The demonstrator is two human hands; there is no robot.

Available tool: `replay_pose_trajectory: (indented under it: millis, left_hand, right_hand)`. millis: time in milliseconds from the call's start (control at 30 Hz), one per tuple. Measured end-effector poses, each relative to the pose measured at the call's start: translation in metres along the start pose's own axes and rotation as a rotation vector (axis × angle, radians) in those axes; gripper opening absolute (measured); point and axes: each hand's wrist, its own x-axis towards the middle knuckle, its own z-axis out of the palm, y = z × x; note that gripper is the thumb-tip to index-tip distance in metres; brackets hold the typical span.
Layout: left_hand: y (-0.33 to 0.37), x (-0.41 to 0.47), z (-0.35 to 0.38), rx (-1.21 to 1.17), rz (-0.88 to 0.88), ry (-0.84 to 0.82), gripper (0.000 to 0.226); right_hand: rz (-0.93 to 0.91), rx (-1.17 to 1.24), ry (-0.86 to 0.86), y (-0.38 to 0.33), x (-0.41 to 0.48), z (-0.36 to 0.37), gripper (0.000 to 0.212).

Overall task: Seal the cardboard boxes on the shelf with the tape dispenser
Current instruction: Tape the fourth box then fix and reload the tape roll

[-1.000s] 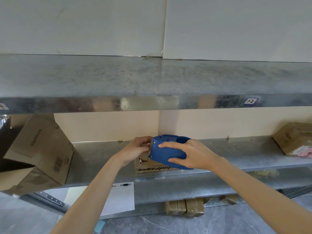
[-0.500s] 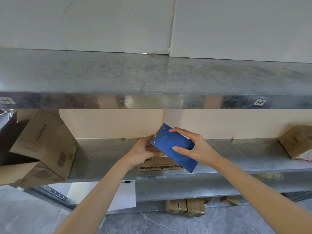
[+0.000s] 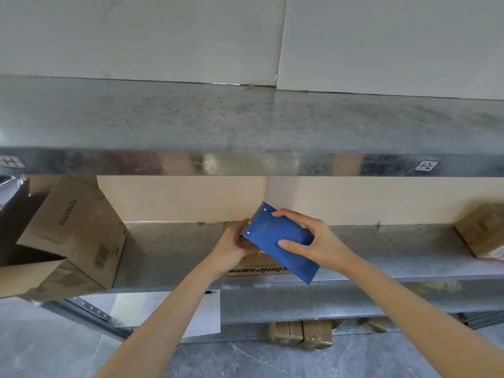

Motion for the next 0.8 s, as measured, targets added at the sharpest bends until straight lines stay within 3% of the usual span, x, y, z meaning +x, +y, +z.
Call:
replay_pose_trajectory:
  millis: [200, 800]
  left_hand:
    - [-0.0029, 0.0012, 0.0027, 0.047, 0.009, 0.062, 0.011]
    - [-0.0081, -0.0003, 0.0075, 0.031, 0.032, 0.188, 0.026]
  right_hand:
    - [0.002, 0.008, -0.012, 0.0003, 0.0001, 0.0008, 0.046]
    - [0.013, 0.028, -0.019, 0.0048, 0.0012, 0.0043, 0.046]
